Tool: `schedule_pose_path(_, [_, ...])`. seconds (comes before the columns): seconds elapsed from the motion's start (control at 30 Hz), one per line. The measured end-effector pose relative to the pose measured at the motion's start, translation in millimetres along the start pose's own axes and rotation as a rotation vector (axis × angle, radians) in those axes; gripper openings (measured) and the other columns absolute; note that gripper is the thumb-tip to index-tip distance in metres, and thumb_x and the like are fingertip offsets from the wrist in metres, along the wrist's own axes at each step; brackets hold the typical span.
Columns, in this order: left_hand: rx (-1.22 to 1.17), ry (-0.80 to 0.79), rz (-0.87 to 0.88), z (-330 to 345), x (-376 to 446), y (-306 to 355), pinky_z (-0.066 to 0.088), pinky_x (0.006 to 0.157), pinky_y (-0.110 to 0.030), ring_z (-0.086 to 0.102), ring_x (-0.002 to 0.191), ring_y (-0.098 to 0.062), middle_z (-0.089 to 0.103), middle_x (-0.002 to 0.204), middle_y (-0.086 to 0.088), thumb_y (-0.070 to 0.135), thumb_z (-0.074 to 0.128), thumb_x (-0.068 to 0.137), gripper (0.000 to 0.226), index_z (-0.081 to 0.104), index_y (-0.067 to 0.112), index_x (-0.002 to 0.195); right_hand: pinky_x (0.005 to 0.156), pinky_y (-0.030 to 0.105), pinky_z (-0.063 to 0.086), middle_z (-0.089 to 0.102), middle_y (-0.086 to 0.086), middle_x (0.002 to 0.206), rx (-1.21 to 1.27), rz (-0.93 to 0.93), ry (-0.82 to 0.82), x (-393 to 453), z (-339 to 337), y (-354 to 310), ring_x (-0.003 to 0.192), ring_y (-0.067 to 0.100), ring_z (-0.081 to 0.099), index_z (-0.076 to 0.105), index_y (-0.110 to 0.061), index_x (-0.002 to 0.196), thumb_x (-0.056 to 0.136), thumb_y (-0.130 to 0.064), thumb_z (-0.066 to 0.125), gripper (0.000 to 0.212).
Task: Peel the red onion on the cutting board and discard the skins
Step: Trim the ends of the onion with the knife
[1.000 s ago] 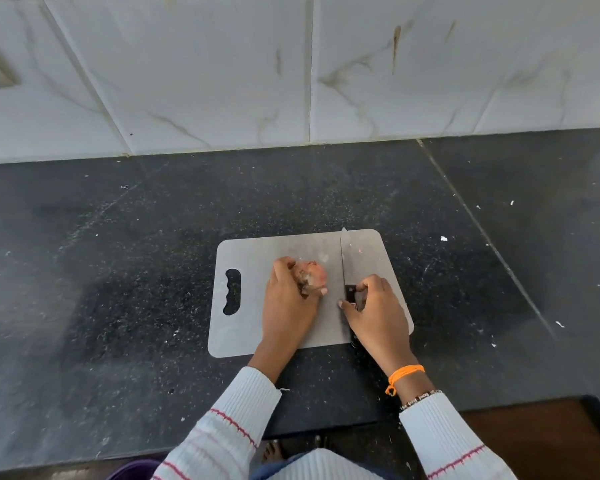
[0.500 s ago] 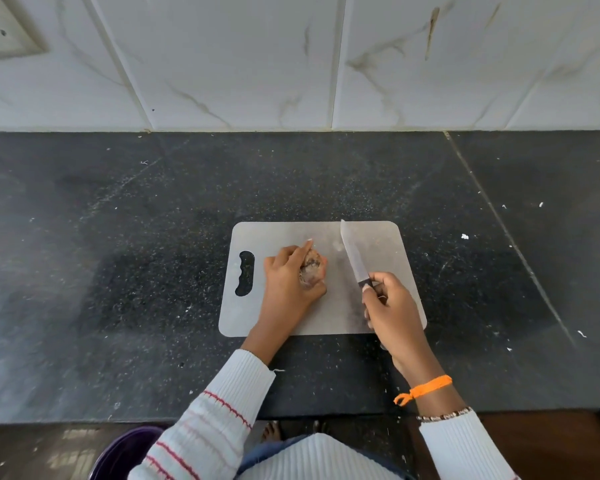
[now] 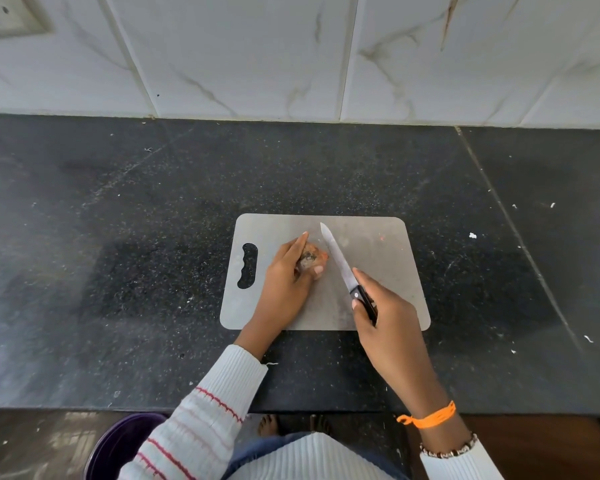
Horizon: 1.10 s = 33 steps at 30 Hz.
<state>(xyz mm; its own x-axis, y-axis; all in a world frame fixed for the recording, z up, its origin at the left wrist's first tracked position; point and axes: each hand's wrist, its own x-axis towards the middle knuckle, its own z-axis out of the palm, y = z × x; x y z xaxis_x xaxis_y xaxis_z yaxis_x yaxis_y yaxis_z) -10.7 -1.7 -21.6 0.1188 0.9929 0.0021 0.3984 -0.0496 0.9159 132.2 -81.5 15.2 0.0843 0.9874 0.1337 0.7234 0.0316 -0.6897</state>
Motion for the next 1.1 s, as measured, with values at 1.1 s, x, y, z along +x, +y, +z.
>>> schedule_pose_path(1.1, [0.168,0.046,0.154,9.3,4.3,1.3,0.035,0.101,-0.020,0.047,0.120,-0.020,0.048,0.131,-0.009,0.002,0.058,0.085,0.051,0.045,0.008,0.134,0.078,0.030,0.044,0.050,0.005,0.115,-0.383,0.058,-0.281,16.9,8.3,-31.4,0.099,0.023,0.056,0.009,-0.017,0.149,0.097,-0.011,0.038,0.059])
